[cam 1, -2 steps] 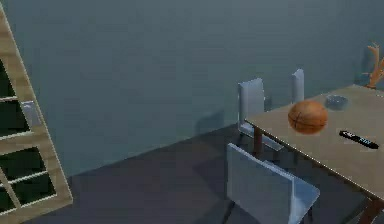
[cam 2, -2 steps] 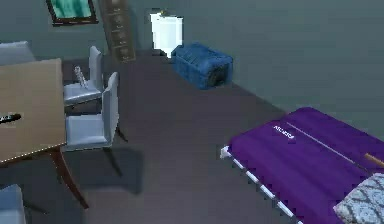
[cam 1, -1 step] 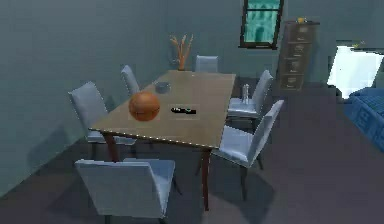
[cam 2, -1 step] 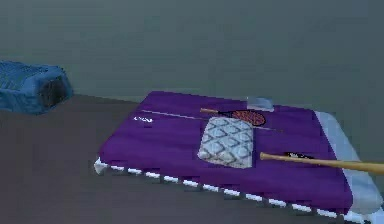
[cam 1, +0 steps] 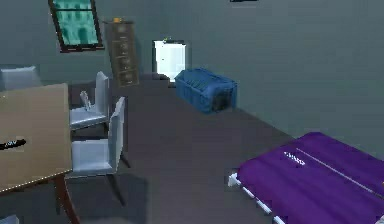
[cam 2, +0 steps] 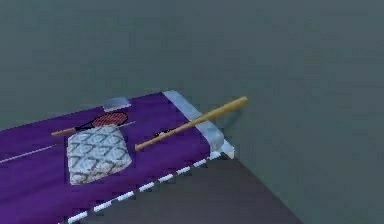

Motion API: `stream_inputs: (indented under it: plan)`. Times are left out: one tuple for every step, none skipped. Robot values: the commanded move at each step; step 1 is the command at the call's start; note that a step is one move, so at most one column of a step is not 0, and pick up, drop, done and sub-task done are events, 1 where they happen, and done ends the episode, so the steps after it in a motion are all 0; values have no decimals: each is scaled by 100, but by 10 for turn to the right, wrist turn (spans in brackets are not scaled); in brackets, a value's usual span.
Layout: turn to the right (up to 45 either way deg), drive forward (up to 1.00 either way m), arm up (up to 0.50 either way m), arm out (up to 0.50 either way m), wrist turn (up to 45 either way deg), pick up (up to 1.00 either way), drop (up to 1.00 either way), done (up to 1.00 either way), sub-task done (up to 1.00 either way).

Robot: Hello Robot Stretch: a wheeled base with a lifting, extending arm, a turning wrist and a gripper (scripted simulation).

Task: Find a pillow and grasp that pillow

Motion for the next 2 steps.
stream_inputs:
  plan:
    - [450, 0, 0, 0, 0, 0, 0, 0, 0]
    - [120, 0, 0, 0, 0, 0, 0, 0, 0]
